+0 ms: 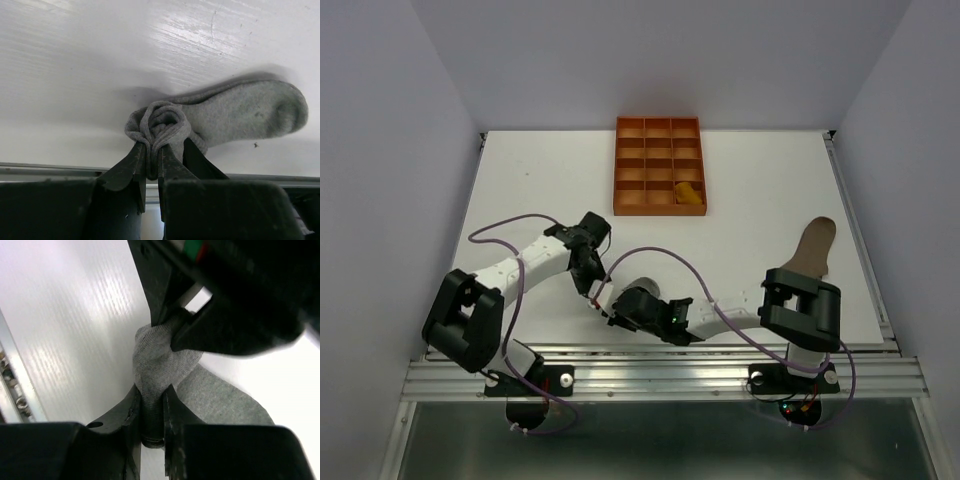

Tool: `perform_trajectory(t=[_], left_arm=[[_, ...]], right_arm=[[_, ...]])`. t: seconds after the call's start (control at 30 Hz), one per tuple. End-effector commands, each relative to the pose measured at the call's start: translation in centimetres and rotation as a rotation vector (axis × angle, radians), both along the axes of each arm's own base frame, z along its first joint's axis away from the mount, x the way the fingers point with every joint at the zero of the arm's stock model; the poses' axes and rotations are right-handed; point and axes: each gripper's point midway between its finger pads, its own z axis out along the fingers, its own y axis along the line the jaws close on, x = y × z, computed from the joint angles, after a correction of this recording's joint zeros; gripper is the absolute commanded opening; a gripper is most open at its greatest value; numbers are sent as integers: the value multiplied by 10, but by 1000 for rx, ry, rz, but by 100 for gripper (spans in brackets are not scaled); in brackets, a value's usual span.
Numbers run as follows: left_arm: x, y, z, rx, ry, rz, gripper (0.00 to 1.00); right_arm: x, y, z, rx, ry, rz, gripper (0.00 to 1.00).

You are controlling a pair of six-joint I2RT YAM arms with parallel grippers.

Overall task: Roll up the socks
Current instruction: Roll the sock at the center of the board.

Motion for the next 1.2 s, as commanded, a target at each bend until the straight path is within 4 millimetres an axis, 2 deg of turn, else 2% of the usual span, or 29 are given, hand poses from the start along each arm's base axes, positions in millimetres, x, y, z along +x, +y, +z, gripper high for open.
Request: perform_trajectory(t=[0.0, 0.1, 0.2, 0.3, 0.47, 0.57, 0.63, 0.67, 0.7, 0.77, 0.83, 0.9, 0.97, 1.13, 1.17], left_arm=[[14, 26, 27, -31, -77, 84, 11], [31, 55, 38, -13, -143, 179, 14], [49, 70, 47, -35, -207, 216, 29], [57, 91, 53, 21, -212, 237, 29], [46, 95, 40, 31, -167, 186, 30], [52, 94, 42, 19, -189, 178, 30], [64, 80, 50, -60, -241, 141, 30], [72, 63, 56, -151, -279, 107, 29], [74, 56, 57, -194, -292, 87, 29], [73, 37, 57, -293, -291, 26, 29], [75, 21, 54, -329, -296, -28, 26], [69, 3, 51, -382, -283, -105, 26], [62, -12, 39, -409, -242, -151, 20], [56, -31, 9, -392, -168, -203, 18], [57, -32, 4, -381, -154, -206, 14]], right_arm=[[-5, -10, -20, -51, -53, 101, 1], [-8, -4, -20, -56, -90, 183, 1], [-10, 5, -23, -60, -103, 272, 1], [-9, 13, -31, -61, -86, 297, 1], [-9, 18, -38, -73, -73, 330, 1], [-13, 23, -41, -81, -43, 356, 1], [-15, 22, -44, -87, -29, 357, 1], [-22, 23, -46, -79, -5, 382, 1], [-22, 22, -46, -80, -5, 381, 1], [-19, 21, -48, -91, -15, 371, 1], [-18, 21, -48, -98, -24, 376, 1], [-17, 23, -47, -96, -30, 383, 1], [-17, 23, -46, -99, -37, 388, 1], [-19, 19, -49, -107, -19, 379, 1], [-20, 18, -49, -106, -16, 381, 1]])
